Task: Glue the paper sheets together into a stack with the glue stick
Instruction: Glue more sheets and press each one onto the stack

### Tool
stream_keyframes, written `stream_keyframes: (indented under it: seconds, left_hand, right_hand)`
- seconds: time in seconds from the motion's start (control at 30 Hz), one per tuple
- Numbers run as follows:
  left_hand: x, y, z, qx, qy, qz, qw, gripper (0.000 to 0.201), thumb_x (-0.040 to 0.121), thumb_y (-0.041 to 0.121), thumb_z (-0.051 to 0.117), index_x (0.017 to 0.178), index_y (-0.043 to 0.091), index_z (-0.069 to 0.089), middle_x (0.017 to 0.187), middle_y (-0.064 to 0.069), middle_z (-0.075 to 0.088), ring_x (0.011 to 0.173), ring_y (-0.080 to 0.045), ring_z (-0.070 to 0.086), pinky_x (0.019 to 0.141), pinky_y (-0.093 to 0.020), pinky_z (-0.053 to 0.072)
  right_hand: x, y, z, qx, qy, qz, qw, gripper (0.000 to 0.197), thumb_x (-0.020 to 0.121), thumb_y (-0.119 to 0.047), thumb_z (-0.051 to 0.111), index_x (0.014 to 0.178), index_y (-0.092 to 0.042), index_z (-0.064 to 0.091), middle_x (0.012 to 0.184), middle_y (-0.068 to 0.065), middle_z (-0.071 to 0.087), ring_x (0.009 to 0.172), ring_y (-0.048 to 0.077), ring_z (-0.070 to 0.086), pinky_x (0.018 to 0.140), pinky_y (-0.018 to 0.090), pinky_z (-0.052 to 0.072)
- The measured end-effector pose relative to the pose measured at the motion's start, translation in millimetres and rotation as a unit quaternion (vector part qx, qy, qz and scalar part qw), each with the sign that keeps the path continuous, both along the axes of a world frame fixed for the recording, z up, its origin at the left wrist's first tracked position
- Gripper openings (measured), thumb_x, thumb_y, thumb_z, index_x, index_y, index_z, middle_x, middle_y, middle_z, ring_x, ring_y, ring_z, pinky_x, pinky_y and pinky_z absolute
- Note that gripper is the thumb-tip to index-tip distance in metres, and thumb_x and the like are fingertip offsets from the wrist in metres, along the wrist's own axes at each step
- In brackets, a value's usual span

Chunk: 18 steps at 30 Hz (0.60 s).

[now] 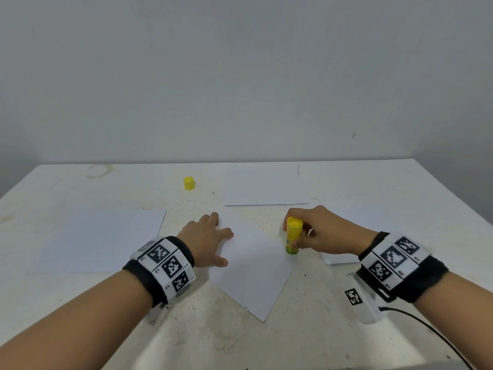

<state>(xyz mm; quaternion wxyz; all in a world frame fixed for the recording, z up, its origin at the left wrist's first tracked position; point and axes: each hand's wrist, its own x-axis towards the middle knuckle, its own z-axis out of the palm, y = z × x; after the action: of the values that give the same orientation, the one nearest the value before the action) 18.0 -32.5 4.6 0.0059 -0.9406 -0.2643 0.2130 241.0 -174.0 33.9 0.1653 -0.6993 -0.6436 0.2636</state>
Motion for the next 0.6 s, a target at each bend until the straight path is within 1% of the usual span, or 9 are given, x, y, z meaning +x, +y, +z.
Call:
stream_keyframes:
  seconds: [0.1,0.17,0.2,0.27,0.33,0.4,0.47,0.53,0.6]
  left_hand:
    - [3,-6,0,0.053,0.009,0.002,0.999,0.074,0.085,0.064,0.052,0.137,0.013,0.036,0.138,-0.011,0.025,0.123,-0.026,0.032,0.094,-0.035,0.037]
    - [5,-9,-2,0.051,-0.014,-0.010,0.999,0.076,0.086,0.059,0.054,0.138,0.008,0.032,0.144,-0.012,0.018,0.128,-0.027,0.028,0.099,-0.037,0.035]
    - [7,-10,-3,0.028,-0.031,-0.028,0.999,0.075,0.087,0.052,0.057,0.141,0.009,0.027,0.150,-0.012,0.010,0.133,-0.028,0.024,0.104,-0.038,0.033]
    - [9,-12,-4,-0.045,-0.046,-0.068,0.996,0.073,0.090,0.033,0.058,0.149,0.020,0.016,0.158,-0.007,-0.007,0.141,-0.027,0.015,0.111,-0.040,0.030]
    - [10,-13,-5,-0.086,-0.019,-0.076,0.993,0.072,0.095,0.024,0.051,0.153,0.029,0.009,0.160,-0.003,-0.006,0.143,-0.024,0.014,0.110,-0.040,0.033]
    - [10,-11,-5,-0.067,-0.008,-0.062,0.996,0.070,0.096,0.035,0.050,0.153,0.030,0.011,0.157,-0.007,0.008,0.139,-0.025,0.022,0.105,-0.039,0.038]
    - [8,-9,-4,-0.051,-0.013,-0.050,0.997,0.073,0.093,0.048,0.052,0.152,0.027,0.016,0.151,-0.008,0.015,0.132,-0.026,0.031,0.101,-0.037,0.039]
    - [8,-9,-4,-0.049,-0.015,-0.069,0.996,0.073,0.092,0.049,0.053,0.152,0.022,0.018,0.152,-0.007,0.011,0.134,-0.025,0.027,0.103,-0.036,0.037]
    - [9,-9,-5,-0.062,-0.020,-0.090,0.994,0.072,0.094,0.044,0.053,0.151,0.017,0.019,0.157,-0.004,0.006,0.139,-0.023,0.019,0.108,-0.037,0.034]
  right_hand:
    - [0,3,5,0.072,0.080,-0.063,0.992,0.018,0.083,-0.011,0.071,0.096,-0.017,0.060,0.083,-0.001,0.070,0.068,0.011,0.066,0.071,0.027,0.056]
    - [0,8,5,0.108,0.096,-0.102,0.984,0.018,0.083,-0.011,0.072,0.096,-0.014,0.060,0.083,0.002,0.069,0.066,0.011,0.067,0.069,0.025,0.056]
    - [0,12,4,0.119,0.101,-0.117,0.981,0.018,0.083,-0.011,0.072,0.096,-0.014,0.059,0.083,0.004,0.069,0.067,0.012,0.067,0.068,0.023,0.056]
    - [-1,20,-1,0.128,0.112,-0.142,0.975,0.018,0.083,-0.011,0.072,0.095,-0.015,0.058,0.085,0.006,0.068,0.069,0.016,0.068,0.067,0.021,0.055]
    - [-4,29,-8,0.123,0.128,-0.163,0.971,0.018,0.084,-0.011,0.071,0.096,-0.015,0.058,0.089,0.007,0.067,0.071,0.020,0.069,0.069,0.024,0.055]
    - [-7,38,-16,0.117,0.141,-0.182,0.966,0.018,0.084,-0.012,0.070,0.097,-0.013,0.058,0.093,0.007,0.067,0.074,0.023,0.069,0.071,0.027,0.056]
    - [-10,47,-22,0.115,0.141,-0.189,0.965,0.018,0.084,-0.012,0.070,0.097,-0.012,0.057,0.095,0.007,0.066,0.080,0.025,0.068,0.074,0.029,0.056]
    - [-15,56,-25,0.119,0.142,-0.191,0.964,0.019,0.084,-0.013,0.070,0.098,-0.013,0.056,0.096,0.004,0.064,0.084,0.024,0.066,0.078,0.031,0.055]
    - [-20,65,-27,0.127,0.146,-0.192,0.962,0.020,0.085,-0.013,0.069,0.100,-0.013,0.056,0.095,0.001,0.062,0.085,0.022,0.064,0.078,0.028,0.053]
